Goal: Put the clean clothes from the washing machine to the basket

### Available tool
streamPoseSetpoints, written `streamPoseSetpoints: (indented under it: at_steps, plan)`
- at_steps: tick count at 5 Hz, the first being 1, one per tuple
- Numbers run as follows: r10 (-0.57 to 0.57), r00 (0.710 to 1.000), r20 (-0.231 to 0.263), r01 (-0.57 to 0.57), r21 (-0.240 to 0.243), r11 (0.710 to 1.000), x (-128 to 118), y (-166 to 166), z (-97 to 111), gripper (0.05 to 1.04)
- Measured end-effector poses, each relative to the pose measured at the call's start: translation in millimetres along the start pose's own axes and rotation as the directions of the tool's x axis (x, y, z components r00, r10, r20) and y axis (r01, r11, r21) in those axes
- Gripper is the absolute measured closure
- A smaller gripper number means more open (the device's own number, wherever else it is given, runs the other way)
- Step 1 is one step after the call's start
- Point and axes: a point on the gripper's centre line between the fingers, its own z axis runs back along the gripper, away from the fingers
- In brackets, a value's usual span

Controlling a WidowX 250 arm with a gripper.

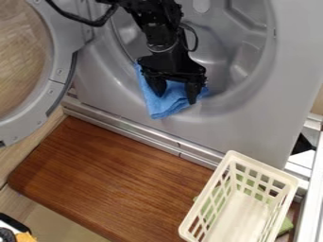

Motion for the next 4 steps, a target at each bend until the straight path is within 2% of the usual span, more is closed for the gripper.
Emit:
streamPoseSetpoints:
  at_steps: [1,3,4]
  plan:
    - [0.003,1.000,-0.012,-0.003,0.000,1.000,6.7,1.4,-12.6,0.133]
    - [0.028,1.000,-0.007,-0.028,0.029,0.999,10.9,5.6,-13.6,0.721]
    - [0.022,1.000,-0.009,-0.022,0.019,1.000,10.6,3.1,-13.7,0.928]
